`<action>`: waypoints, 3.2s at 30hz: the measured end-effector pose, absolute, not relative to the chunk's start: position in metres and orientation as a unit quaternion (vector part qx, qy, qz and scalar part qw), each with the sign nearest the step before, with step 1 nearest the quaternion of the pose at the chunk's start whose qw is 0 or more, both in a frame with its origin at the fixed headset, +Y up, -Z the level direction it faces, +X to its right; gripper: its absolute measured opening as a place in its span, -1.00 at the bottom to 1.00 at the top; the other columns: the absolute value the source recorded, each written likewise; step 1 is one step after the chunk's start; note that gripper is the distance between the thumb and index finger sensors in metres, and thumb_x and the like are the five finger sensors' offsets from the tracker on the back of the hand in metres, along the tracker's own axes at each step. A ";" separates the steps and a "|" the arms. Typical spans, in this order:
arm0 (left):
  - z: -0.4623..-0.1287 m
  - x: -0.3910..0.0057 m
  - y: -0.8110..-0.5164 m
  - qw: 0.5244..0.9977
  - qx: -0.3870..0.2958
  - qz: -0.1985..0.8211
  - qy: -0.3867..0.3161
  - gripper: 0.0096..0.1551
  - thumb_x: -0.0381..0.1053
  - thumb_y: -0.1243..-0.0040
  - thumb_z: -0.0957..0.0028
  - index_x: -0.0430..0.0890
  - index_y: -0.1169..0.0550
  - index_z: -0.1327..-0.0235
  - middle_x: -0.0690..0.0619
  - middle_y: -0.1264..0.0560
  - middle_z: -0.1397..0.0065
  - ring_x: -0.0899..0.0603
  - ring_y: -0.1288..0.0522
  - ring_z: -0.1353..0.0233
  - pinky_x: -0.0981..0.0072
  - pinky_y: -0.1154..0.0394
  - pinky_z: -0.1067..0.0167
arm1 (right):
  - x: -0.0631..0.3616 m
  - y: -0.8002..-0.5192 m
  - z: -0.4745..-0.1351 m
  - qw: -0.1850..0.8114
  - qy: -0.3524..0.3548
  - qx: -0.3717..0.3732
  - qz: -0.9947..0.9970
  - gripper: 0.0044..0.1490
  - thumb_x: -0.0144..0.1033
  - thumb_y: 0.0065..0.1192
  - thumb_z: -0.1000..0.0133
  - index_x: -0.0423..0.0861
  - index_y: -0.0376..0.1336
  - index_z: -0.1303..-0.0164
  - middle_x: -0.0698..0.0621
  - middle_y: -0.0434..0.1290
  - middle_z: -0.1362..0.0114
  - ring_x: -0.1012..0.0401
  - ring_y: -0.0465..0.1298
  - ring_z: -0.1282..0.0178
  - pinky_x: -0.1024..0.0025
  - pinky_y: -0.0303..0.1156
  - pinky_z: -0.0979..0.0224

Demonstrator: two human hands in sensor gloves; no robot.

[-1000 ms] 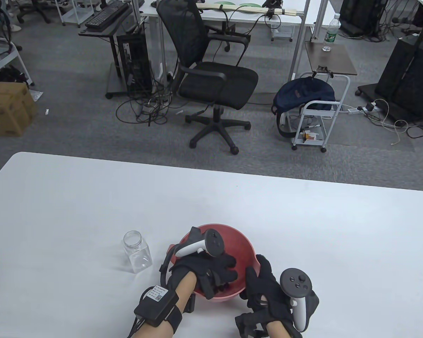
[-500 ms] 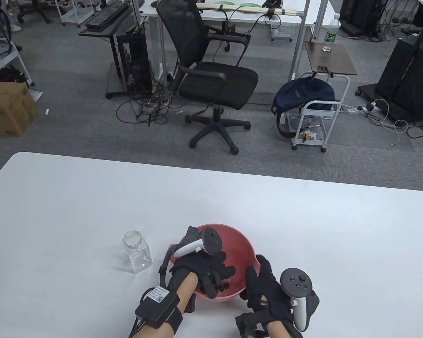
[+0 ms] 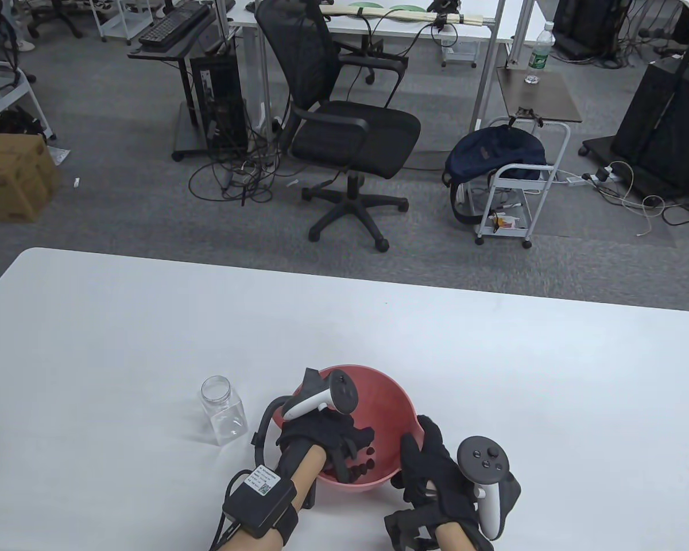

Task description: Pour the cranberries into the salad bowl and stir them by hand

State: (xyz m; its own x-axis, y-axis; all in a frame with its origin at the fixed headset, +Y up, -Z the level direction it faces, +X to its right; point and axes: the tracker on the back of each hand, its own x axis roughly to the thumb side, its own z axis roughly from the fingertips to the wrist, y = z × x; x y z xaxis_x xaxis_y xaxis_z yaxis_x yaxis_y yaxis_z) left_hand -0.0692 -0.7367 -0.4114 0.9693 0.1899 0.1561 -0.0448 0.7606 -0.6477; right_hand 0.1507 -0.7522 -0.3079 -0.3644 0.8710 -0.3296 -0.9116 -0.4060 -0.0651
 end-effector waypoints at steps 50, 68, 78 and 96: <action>-0.412 -0.059 -0.742 0.908 -0.357 0.091 -0.201 -0.28 0.78 -0.04 0.03 0.80 -0.31 -0.49 0.78 -0.40 -0.72 0.31 -0.28 -0.82 0.17 -0.43 -0.65 | 0.151 -0.753 -0.309 0.545 0.061 -0.161 0.820 -0.19 0.26 0.08 -0.15 0.09 0.02 -0.53 -0.15 0.38 -0.51 0.14 0.68 0.21 0.45 0.66 0.26; -0.414 -0.064 -0.741 0.903 -0.357 0.128 -0.203 -0.23 0.67 0.17 -0.35 0.47 -0.08 -0.78 0.20 -0.17 -0.92 -0.19 -0.06 -0.85 -0.11 -0.30 -0.64 | 0.151 -0.754 -0.308 0.550 0.059 -0.163 0.817 -0.19 0.26 0.08 -0.15 0.10 0.03 -0.53 -0.14 0.38 -0.52 0.13 0.68 0.20 0.44 0.66 0.25; -0.415 -0.066 -0.743 0.903 -0.378 0.113 -0.171 -0.06 0.67 0.18 -0.40 0.15 -0.04 -0.84 0.01 -0.12 -0.89 -0.21 -0.21 -0.78 -0.03 -0.41 -0.57 | 0.151 -0.754 -0.307 0.550 0.060 -0.163 0.817 -0.18 0.27 0.08 -0.14 0.10 0.03 -0.53 -0.14 0.38 -0.52 0.14 0.68 0.20 0.44 0.66 0.25; -0.413 -0.069 -0.739 0.918 -0.375 0.056 -0.121 -0.21 0.66 0.17 -0.43 0.15 -0.39 -0.64 0.09 -0.52 -0.59 -0.05 -0.64 -0.40 0.55 -0.65 -0.26 | 0.152 -0.754 -0.307 0.550 0.061 -0.163 0.817 -0.18 0.28 0.08 -0.14 0.10 0.03 -0.53 -0.14 0.39 -0.52 0.14 0.68 0.20 0.44 0.66 0.25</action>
